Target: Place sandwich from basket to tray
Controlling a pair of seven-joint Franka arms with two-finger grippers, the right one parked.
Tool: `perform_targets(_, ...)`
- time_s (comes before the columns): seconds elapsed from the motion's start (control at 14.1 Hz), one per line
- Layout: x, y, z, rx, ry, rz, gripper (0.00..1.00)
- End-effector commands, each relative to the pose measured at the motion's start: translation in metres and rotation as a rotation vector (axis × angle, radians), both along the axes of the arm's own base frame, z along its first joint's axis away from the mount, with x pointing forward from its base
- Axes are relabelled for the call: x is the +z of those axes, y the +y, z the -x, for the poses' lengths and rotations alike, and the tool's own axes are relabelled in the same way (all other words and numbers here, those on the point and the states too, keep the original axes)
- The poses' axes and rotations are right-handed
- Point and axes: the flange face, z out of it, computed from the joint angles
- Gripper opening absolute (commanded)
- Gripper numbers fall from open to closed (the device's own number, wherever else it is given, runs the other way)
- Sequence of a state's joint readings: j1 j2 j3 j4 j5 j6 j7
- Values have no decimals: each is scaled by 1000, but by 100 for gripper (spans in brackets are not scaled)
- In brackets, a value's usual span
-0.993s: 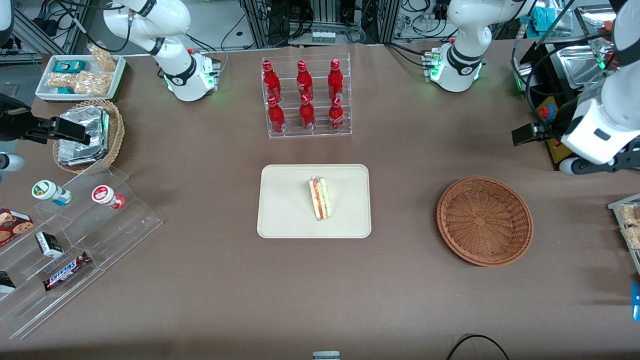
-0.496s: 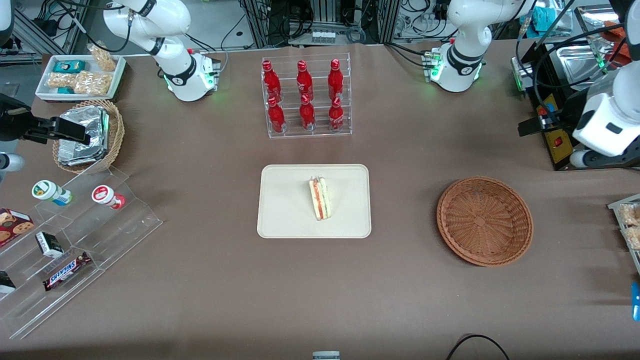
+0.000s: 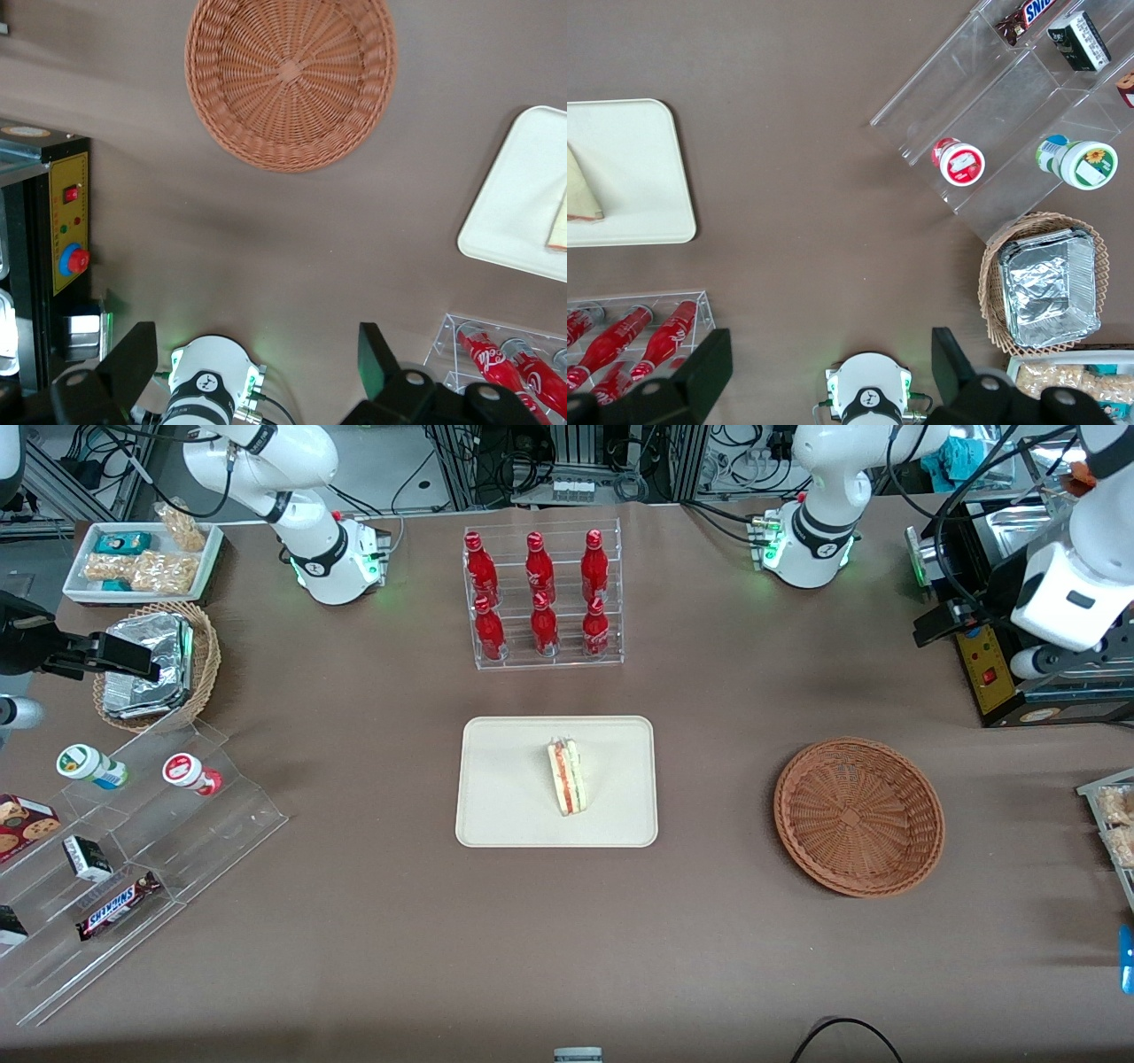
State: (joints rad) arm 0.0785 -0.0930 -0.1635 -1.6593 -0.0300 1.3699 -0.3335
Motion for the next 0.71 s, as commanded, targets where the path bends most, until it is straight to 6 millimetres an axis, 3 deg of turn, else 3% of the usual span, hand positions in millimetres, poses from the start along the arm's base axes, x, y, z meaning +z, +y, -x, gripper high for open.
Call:
perform_targets(0.0,5,-6,3,0,-21,16,100)
perform_targets(0.35,1,-2,-16,8,-16,22,100)
perform_targets(0.64,0,-2,-16,10,-14,20,100)
